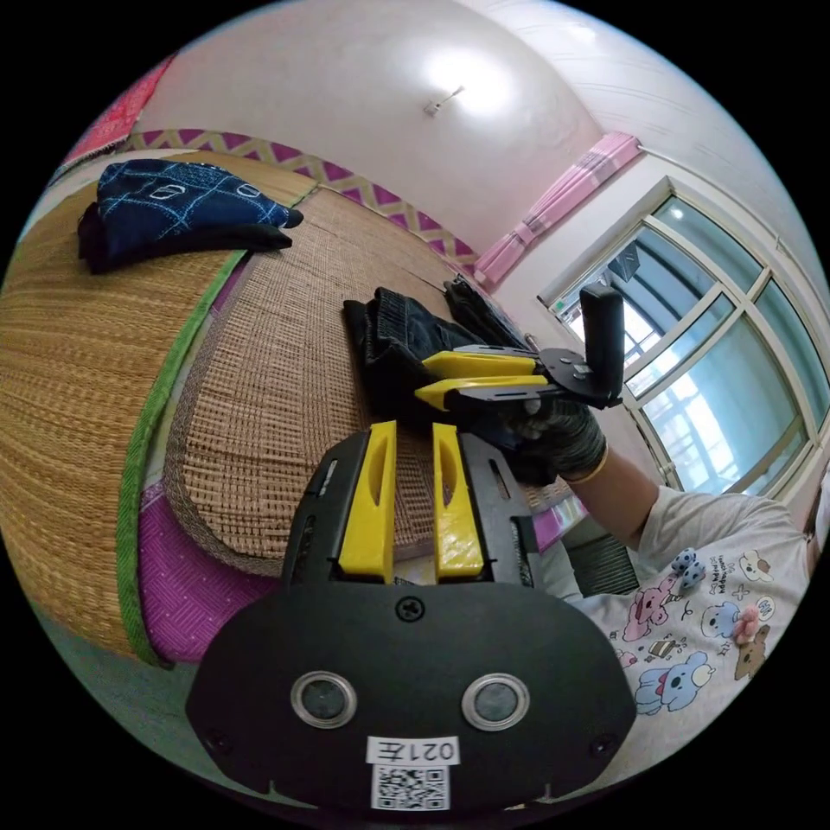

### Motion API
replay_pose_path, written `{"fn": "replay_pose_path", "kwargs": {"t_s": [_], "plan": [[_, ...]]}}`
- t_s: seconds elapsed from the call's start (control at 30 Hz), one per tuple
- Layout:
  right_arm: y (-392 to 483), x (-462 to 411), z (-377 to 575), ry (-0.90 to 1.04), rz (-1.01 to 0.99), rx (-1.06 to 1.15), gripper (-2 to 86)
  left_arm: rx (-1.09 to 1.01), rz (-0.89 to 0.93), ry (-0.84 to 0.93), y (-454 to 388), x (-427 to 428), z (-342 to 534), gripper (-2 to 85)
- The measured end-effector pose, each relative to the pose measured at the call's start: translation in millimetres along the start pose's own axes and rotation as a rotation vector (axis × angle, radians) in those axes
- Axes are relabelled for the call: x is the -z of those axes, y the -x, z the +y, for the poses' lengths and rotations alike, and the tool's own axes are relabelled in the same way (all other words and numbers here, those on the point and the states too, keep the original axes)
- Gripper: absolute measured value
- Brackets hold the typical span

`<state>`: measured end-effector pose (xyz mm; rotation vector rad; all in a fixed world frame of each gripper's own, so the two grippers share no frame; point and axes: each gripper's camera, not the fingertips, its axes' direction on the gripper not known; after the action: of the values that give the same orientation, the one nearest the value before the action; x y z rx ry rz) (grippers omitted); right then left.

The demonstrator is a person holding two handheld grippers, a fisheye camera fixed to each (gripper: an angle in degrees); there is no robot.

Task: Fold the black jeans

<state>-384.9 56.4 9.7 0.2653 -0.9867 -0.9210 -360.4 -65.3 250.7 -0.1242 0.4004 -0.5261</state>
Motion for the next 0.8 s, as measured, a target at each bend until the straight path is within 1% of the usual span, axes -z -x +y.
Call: {"fn": "replay_pose_path", "kwargs": {"t_s": [0.03, 0.1, 0.13, 0.17, 0.2, 0.23, 0.27, 0.33, 0.37, 0.43, 0.47, 0.53, 0.57, 0.63, 0.67, 0.73, 0.77, 0.8], "plan": [[0.2, -0.8, 1.7, 0.002, 0.059, -0.009, 9.3, 0.003, -0.005, -0.004, 0.6, -1.3, 0.8, 6.5], [-13.1, 10.9, 8.4, -0.041, 0.077, -0.074, 6.4, 0.013, -0.007, -0.004, 3.4, -6.9, 3.8, 6.4], [-34.6, 28.9, 16.1, -0.09, 0.008, -0.156, 4.1, 0.015, -0.006, -0.004, 4.2, -8.0, 4.6, 6.4], [-48.7, 39.9, 21.3, -0.117, -0.049, -0.201, 3.7, 0.02, -0.006, -0.007, 6.0, -9.7, 6.0, 6.4], [-79.0, 66.4, 35.8, -0.188, -0.166, -0.283, 3.0, 0.022, -0.008, -0.007, 7.8, -11.9, 6.5, 6.4], [-106.8, 97.9, 55.1, -0.273, -0.218, -0.339, 2.5, 0.023, -0.01, -0.006, 8.7, -13.3, 6.4, 6.3], [-120.7, 116.0, 66.8, -0.315, -0.225, -0.365, 2.3, 0.022, -0.013, -0.007, 10.1, -16.6, 5.3, 6.4], [-174.6, 195.1, 126.4, -0.473, -0.207, -0.467, 1.6, 0.018, -0.019, -0.006, 11.5, -24.0, 1.4, 6.6], [-187.5, 215.1, 144.6, -0.509, -0.192, -0.496, 1.5, 0.015, -0.027, -0.007, 12.0, -30.3, -2.9, 6.9], [-235.2, 289.7, 229.9, -0.649, -0.144, -0.639, 1.1, 0.016, -0.044, -0.006, 13.7, -41.8, -10.5, 7.5], [-245.0, 306.6, 253.9, -0.682, -0.125, -0.678, 1.0, 0.023, -0.058, -0.001, 16.1, -50.1, -15.3, 7.8], [-275.3, 362.9, 350.7, -0.775, -0.027, -0.825, 0.8, 0.047, -0.084, 0.007, 22.4, -62.7, -20.8, 7.8], [-281.0, 373.7, 374.4, -0.786, 0.005, -0.864, 0.8, 0.069, -0.096, 0.011, 28.2, -70.4, -22.1, 7.5], [-302.5, 396.4, 463.4, -0.777, 0.097, -1.04, 0.6, 0.102, -0.126, 0.034, 37.8, -82.4, -21.3, 6.4], [-308.5, 396.3, 484.4, -0.765, 0.1, -1.085, 0.6, 0.154, -0.144, 0.049, 46.3, -88.1, -21.0, 5.0], [-335.6, 372.0, 560.2, -0.715, 0.032, -1.26, 0.4, 0.221, -0.121, 0.057, 58.1, -90.3, -19.4, 2.2], [-342.4, 362.0, 577.7, -0.7, 0.0, -1.311, 0.3, 0.25, -0.095, 0.062, 64.2, -91.8, -18.1, 0.3], [-355.1, 340.7, 610.1, -0.658, -0.079, -1.419, 0.2, 0.26, -0.071, 0.055, 67.3, -91.9, -16.3, -0.2]]}}
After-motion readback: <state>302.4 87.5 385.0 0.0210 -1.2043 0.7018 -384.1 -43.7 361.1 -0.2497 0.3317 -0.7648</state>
